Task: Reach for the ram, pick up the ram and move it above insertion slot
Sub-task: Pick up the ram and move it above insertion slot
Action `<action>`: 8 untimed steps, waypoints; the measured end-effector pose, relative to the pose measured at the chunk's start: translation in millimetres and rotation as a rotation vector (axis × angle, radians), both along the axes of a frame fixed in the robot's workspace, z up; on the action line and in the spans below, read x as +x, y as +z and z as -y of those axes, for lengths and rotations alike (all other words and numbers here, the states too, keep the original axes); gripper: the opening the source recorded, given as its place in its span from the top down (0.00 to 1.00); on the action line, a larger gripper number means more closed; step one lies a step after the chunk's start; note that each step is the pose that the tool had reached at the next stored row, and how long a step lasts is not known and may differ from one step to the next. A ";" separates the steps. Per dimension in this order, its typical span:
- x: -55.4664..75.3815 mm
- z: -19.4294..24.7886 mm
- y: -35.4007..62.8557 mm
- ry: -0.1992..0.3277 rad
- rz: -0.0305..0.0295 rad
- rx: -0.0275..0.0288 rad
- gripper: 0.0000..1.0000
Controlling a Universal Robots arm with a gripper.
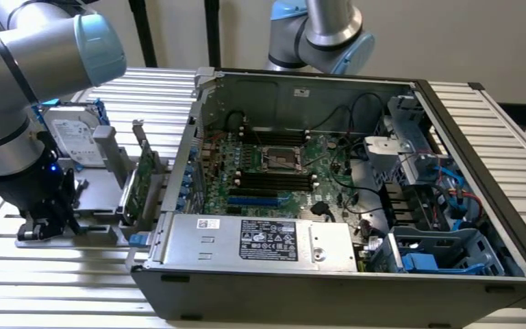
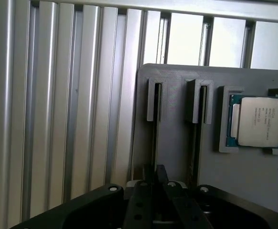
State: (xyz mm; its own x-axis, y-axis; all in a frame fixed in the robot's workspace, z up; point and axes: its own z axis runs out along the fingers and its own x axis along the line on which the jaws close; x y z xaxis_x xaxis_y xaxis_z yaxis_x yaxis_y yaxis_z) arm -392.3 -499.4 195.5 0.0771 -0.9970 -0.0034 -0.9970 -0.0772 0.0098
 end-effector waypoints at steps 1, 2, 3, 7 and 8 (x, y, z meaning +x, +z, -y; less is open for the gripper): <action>0.0 0.0 0.0 0.000 0.0000 0.0000 0.86; 0.0 0.0 0.0 0.000 0.0001 0.0001 0.86; 0.0 0.0 0.0 0.000 0.0000 0.0001 0.86; 0.0 0.0 0.0 0.000 0.0001 0.0001 0.86; 0.0 0.0 0.0 -0.001 0.0000 0.0001 0.86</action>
